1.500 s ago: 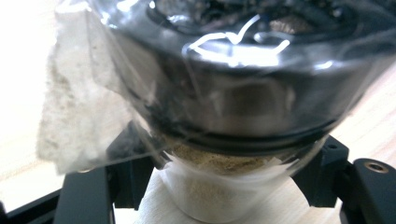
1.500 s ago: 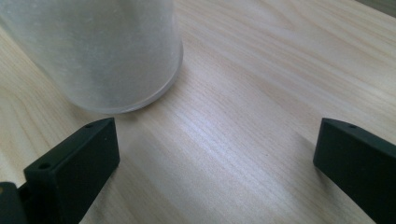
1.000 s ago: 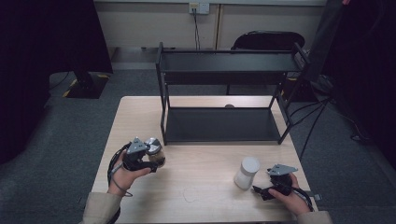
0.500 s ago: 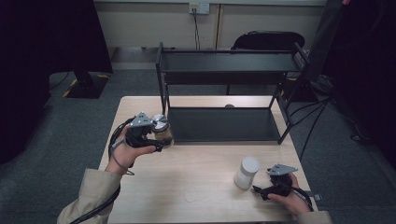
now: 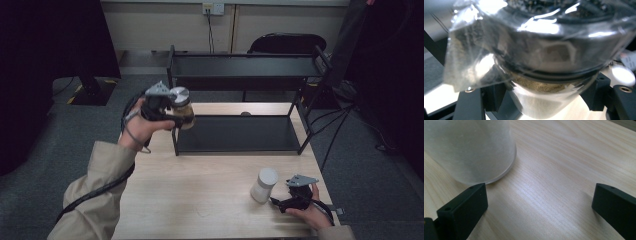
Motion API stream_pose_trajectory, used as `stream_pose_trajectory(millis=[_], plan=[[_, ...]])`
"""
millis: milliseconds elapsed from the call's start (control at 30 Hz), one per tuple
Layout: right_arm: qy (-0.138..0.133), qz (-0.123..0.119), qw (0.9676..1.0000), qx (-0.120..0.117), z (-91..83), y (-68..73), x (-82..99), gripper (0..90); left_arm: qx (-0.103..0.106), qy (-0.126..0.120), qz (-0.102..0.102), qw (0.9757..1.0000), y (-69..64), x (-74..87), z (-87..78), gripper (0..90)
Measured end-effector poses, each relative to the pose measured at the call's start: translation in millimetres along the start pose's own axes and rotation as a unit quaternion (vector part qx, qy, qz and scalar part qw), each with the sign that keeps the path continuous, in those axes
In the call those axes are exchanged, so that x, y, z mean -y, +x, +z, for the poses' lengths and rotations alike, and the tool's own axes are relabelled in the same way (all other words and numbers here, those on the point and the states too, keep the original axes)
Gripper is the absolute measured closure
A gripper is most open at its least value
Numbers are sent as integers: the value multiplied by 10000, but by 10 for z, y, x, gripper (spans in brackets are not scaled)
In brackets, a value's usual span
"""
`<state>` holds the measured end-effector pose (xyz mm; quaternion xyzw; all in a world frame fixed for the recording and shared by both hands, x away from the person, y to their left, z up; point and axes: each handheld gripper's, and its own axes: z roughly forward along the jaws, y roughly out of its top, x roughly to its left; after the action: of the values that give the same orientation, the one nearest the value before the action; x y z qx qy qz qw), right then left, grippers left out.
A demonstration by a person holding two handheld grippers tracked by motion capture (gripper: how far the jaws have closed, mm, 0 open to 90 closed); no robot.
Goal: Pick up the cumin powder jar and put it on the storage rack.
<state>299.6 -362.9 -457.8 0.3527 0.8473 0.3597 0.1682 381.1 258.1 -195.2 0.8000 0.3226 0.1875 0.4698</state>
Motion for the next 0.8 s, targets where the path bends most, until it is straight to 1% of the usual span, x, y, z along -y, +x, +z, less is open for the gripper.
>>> stream_pose_trajectory(millis=[33, 100, 167, 200, 233, 333, 400, 500, 600, 633, 667, 700, 733, 800], plan=[[-2, 1, 10000, -1, 0, -1, 1, 0, 16, -4, -47, 10000, 26, -108, 10, 310], [0, 0, 10000, -1, 0, -1, 0, 0, 49, -82, -97, 9999, 59, -185, 37, 311], [-1, 8, 10000, 7, -2, 3, 2, 0, 29, -81, -102, 9999, 62, -252, 82, 310], [-4, 12, 10000, 15, -3, 7, 5, 0, 23, -101, -143, 9998, 64, -274, 114, 311], [-4, 12, 10000, 15, -3, 7, 5, 0, 52, -70, -172, 9998, 81, -308, 145, 311], [-3, 16, 10000, 16, -4, 7, 5, 0, 79, 131, -184, 9997, 118, -419, 237, 311], [-4, 14, 10000, 16, -3, 7, 5, 0, 77, 151, -263, 9995, 138, -441, 266, 310], [-3, 15, 10000, 16, -4, 7, 5, 0, 45, 239, -246, 9994, 159, -511, 282, 310], [-3, 14, 10000, 16, -3, 7, 5, 0, -65, 297, -176, 9994, 155, -586, 284, 310], [-4, 14, 10000, 16, -3, 7, 5, 0, -71, 293, -188, 9994, 161, -607, 283, 310], [-3, 14, 10000, 15, -4, 7, 5, 0, -91, 325, -161, 9993, 182, -668, 276, 310], [-3, 14, 10000, 15, -4, 7, 5, 0, -91, 325, -161, 9993, 182, -668, 276, 310], [-2, 15, 10000, 15, -4, 7, 5, 0, -115, 317, -173, 9993, 204, -720, 275, 310], [-3, 13, 10000, 16, -3, 7, 5, 0, -139, 321, -184, 9992, 211, -750, 274, 310]])
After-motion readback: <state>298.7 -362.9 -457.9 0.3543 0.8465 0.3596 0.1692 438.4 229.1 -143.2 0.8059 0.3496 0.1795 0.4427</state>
